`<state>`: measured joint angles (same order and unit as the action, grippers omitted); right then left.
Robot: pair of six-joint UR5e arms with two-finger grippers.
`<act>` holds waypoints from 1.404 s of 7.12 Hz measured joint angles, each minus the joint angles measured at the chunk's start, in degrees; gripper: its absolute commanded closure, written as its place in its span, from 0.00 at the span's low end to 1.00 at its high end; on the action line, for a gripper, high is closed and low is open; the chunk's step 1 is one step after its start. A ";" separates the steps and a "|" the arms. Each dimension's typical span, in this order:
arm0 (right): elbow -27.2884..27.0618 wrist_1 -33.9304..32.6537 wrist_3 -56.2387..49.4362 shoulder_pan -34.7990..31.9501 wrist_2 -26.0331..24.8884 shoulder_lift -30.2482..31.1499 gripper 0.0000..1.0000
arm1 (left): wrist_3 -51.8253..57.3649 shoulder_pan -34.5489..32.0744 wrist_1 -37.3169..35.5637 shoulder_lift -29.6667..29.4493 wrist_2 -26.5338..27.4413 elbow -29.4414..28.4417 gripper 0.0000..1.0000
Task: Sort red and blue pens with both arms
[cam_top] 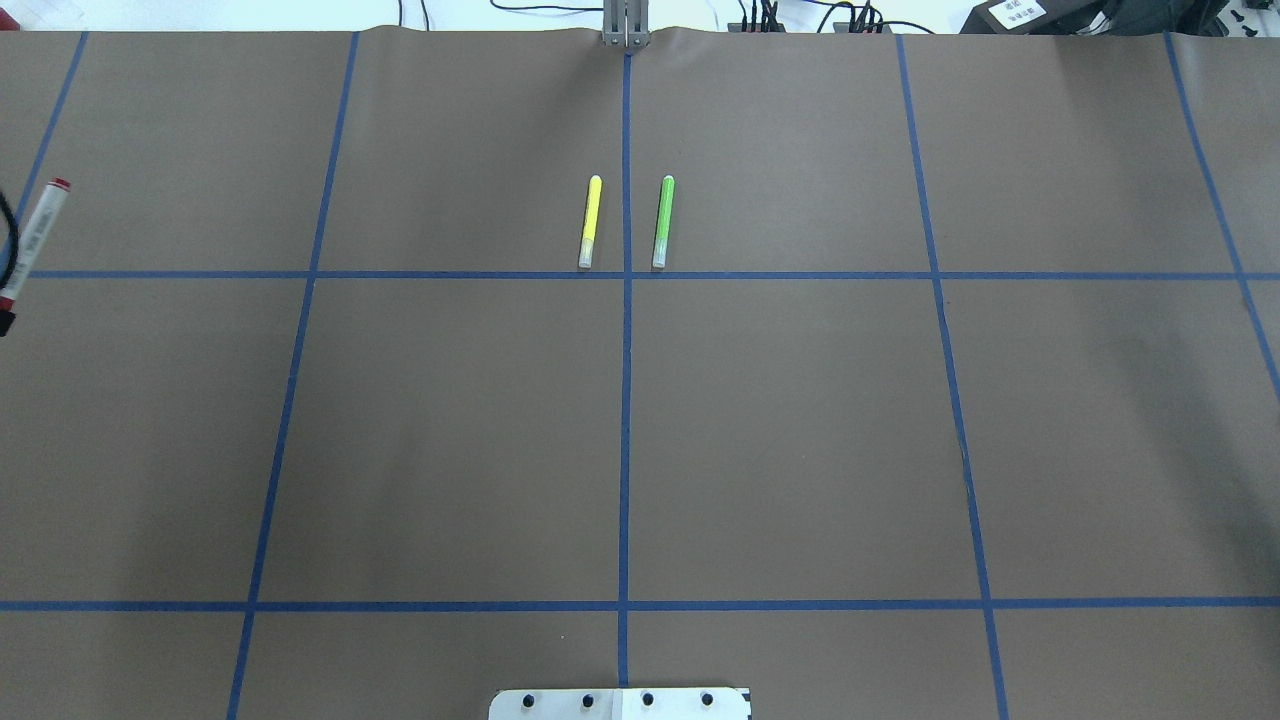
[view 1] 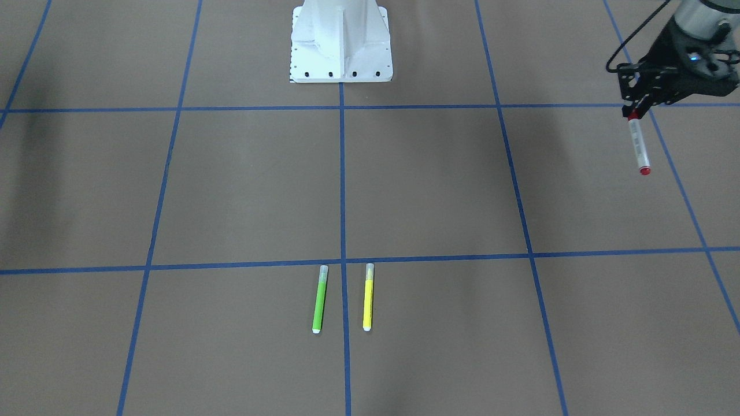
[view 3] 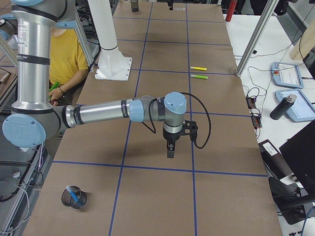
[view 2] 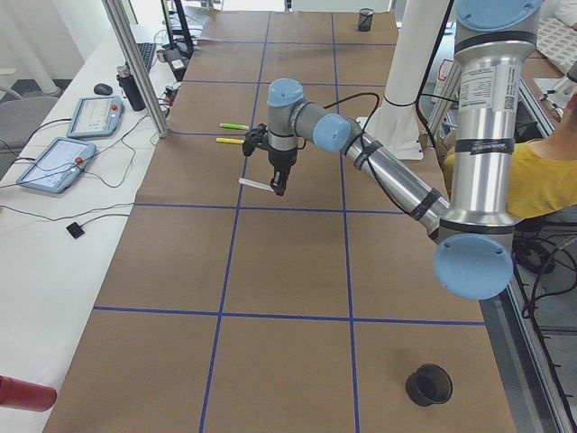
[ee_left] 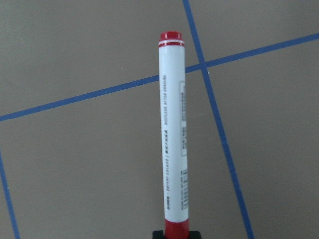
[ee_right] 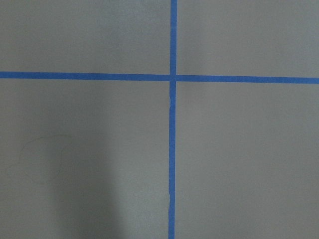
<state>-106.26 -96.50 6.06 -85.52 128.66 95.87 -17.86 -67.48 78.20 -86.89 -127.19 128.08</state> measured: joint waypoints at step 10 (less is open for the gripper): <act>0.75 1.85 0.06 0.00 -0.04 -0.04 0.00 | 25.39 -44.13 -0.89 30.79 -11.35 -13.31 1.00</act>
<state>-105.51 -94.65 6.13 -85.52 128.62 95.83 7.53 -111.61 77.31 -56.10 -138.54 114.77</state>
